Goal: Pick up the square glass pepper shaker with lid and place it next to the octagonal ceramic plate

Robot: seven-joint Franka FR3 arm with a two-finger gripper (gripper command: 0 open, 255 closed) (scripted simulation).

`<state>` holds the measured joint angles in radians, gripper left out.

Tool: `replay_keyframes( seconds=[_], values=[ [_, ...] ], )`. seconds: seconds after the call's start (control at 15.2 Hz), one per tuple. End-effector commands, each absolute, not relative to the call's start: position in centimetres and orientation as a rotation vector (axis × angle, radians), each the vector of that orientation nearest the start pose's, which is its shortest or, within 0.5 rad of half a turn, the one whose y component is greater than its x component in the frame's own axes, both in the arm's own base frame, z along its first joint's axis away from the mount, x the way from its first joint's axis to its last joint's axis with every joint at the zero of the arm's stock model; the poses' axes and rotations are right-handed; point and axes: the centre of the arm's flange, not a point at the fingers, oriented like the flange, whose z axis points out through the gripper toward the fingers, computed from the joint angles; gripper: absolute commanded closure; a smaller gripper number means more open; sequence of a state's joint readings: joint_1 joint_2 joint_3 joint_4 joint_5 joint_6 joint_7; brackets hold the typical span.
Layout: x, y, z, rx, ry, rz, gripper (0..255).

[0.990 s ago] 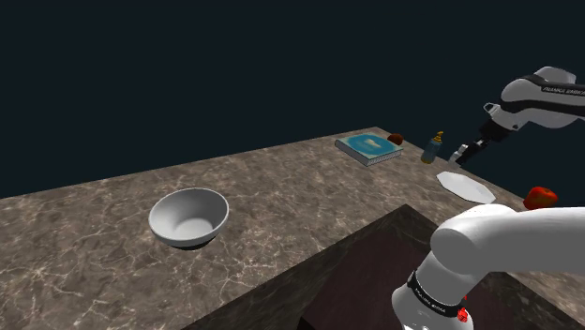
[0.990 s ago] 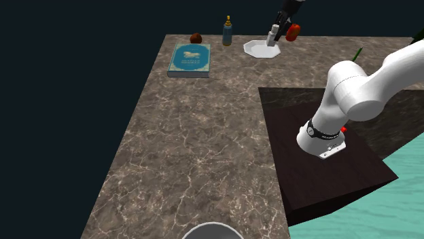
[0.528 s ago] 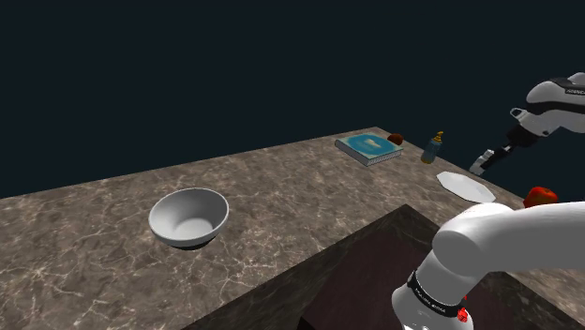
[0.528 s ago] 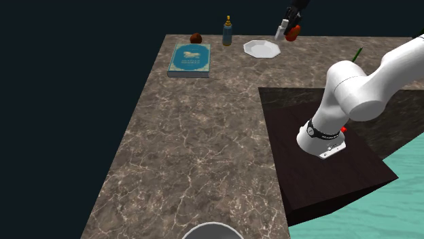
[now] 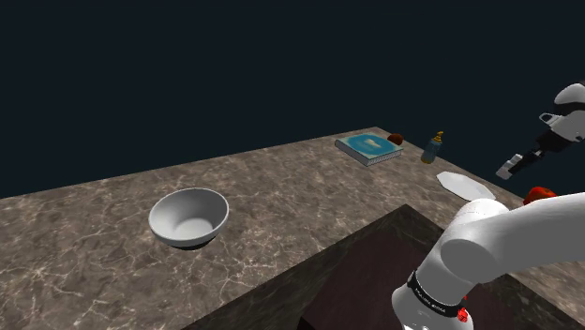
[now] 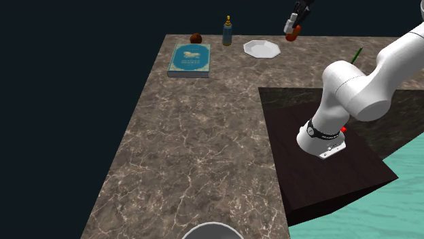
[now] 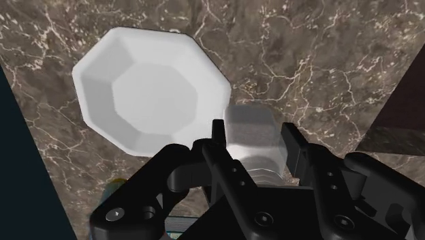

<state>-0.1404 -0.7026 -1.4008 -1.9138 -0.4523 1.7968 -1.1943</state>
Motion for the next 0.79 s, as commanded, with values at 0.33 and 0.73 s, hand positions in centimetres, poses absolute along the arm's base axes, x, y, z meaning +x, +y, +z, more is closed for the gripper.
replay_keyframes(
  seconds=[0.33,0.73],
  values=[
    [-21.0,-58.7,48.9,-3.097,0.331,-0.395,255],
    [-21.8,-59.2,46.3,-3.097,0.331,-0.395,255]
  ],
)
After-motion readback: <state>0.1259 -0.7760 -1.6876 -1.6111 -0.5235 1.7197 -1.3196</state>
